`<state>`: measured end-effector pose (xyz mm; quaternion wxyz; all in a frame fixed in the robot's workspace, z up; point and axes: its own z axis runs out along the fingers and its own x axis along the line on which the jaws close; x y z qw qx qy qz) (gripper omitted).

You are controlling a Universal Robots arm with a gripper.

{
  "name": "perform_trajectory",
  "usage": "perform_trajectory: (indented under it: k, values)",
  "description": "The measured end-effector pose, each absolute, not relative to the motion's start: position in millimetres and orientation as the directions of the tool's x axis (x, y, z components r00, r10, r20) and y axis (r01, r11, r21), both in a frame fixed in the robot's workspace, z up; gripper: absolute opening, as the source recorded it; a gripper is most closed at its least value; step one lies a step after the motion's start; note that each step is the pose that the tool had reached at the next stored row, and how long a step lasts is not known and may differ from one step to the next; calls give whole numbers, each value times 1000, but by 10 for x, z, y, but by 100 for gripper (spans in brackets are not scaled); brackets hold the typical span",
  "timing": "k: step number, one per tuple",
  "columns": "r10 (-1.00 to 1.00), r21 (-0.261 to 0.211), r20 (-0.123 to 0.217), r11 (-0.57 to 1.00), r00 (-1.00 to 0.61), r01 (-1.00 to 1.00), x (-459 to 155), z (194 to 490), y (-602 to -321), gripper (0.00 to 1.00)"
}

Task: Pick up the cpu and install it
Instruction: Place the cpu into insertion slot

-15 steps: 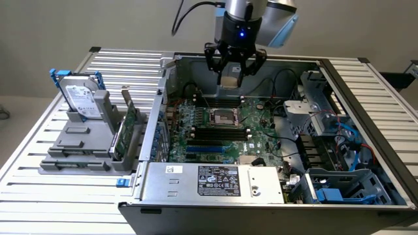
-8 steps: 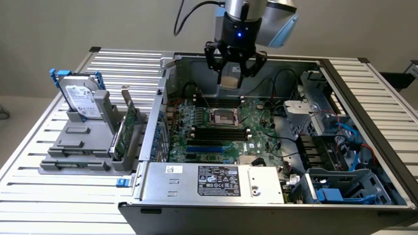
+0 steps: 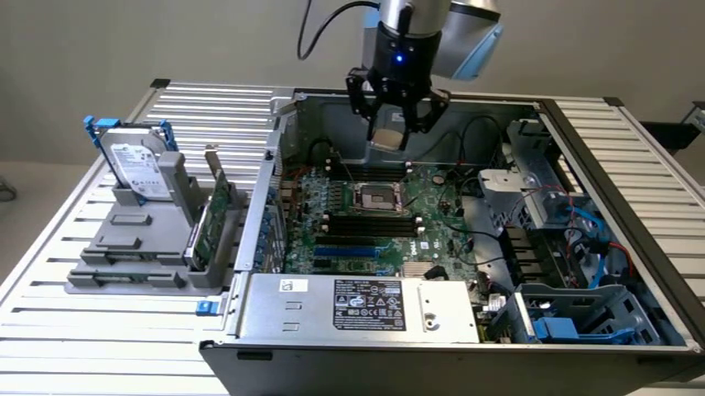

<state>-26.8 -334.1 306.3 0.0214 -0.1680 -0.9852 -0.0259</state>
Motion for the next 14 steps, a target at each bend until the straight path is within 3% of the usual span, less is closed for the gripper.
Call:
perform_trajectory:
  k: [14]
  values:
    - [627, 45, 51, 776, -777, 629, -267, 2987, -3340, 55]
